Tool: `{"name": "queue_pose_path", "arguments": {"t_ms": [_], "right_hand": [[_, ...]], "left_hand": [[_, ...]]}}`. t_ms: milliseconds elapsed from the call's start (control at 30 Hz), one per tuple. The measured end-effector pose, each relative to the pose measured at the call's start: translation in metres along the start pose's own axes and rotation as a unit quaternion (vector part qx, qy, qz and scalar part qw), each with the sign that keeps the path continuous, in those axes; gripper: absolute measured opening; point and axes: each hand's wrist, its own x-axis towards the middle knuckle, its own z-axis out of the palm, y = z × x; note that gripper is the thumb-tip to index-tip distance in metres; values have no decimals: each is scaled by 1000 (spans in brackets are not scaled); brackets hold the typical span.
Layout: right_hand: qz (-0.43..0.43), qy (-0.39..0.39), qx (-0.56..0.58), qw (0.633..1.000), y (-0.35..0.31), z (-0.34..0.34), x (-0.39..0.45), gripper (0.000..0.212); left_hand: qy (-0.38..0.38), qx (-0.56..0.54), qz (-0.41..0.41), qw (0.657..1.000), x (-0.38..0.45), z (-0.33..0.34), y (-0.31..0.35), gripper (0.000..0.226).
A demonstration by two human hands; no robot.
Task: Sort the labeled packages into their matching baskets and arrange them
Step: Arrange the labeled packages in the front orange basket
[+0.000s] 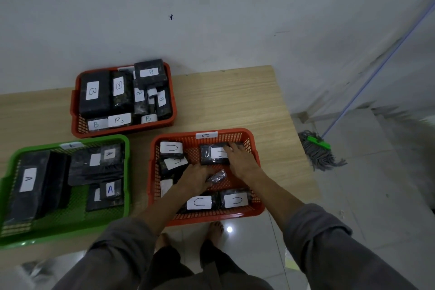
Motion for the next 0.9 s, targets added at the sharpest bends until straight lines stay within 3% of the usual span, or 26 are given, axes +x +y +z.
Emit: {"name": "queue_pose_path", "arguments": {"t_ms": [267,333,433,500,567,633,767,900], "right_hand": [[-11,19,-29,999,5,6,11,87],[-23,42,6,999,6,5,11,77],[-33,88,71,993,3,7,9,42],[2,21,87,996,1,6,8,38],[43,-120,91,988,-1,8,6,55],[75,-198,137,968,-4,12,1,60],[101,-201,252,941,-8,17,-1,40],[142,-248,339,896,0,5,2,30]], "left_hand": [[-85,-46,-33,995,3,5,-6,30],[-82,-52,-43,994,4,6,-8,31],[-71,-55,-47,995,5,8,-8,32],[-72,-52,-54,995,7,9,-7,39],[-93,-40,-66,993,10,6,-7,42],[-114,-36,-79,990,14,3,-8,42],[-136,-59,-101,984,18,0,-9,49],[-177,-156,-139,962,20,-3,-11,57]]}}
